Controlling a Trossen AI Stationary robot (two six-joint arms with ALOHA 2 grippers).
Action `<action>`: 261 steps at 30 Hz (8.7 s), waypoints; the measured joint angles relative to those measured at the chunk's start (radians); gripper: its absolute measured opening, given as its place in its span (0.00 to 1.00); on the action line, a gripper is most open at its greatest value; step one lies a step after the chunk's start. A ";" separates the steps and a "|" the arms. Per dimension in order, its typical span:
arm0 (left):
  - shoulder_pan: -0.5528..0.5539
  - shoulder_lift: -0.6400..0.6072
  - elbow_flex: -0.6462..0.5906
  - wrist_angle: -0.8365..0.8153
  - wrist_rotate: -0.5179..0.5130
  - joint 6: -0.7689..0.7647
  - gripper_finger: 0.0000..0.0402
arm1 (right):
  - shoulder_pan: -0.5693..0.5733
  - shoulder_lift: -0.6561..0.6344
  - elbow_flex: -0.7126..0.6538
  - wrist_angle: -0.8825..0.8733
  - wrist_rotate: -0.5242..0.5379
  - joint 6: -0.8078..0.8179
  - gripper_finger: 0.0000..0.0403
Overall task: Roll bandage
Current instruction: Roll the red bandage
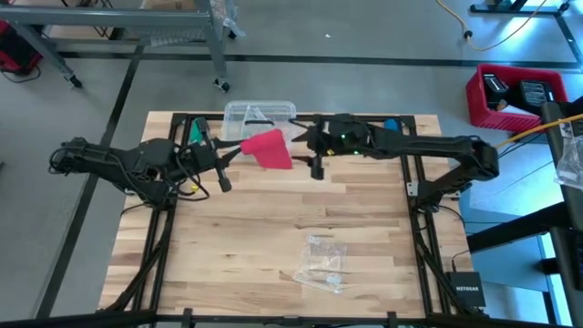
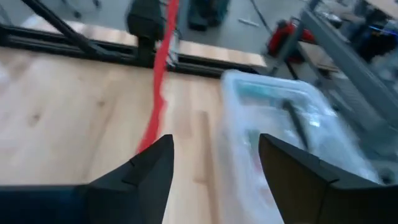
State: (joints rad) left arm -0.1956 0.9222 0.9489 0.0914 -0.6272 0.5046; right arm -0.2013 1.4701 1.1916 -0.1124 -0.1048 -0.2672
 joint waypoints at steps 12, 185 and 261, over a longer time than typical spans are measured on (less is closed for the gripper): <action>-0.002 0.000 0.000 0.003 0.003 0.001 0.04 | 0.024 0.141 -0.061 0.389 -0.140 0.104 0.58; -0.125 0.320 -0.003 -0.275 0.006 -0.324 0.04 | 0.016 0.158 0.275 -0.180 0.059 0.354 0.71; -0.045 0.115 -0.077 -0.103 0.037 -0.257 0.04 | 0.015 -0.001 -0.322 0.743 -0.141 0.184 0.66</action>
State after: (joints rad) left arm -0.2401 1.0370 0.8715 -0.0112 -0.5907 0.2472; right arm -0.1865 1.4688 0.8700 0.6302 -0.2462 -0.0835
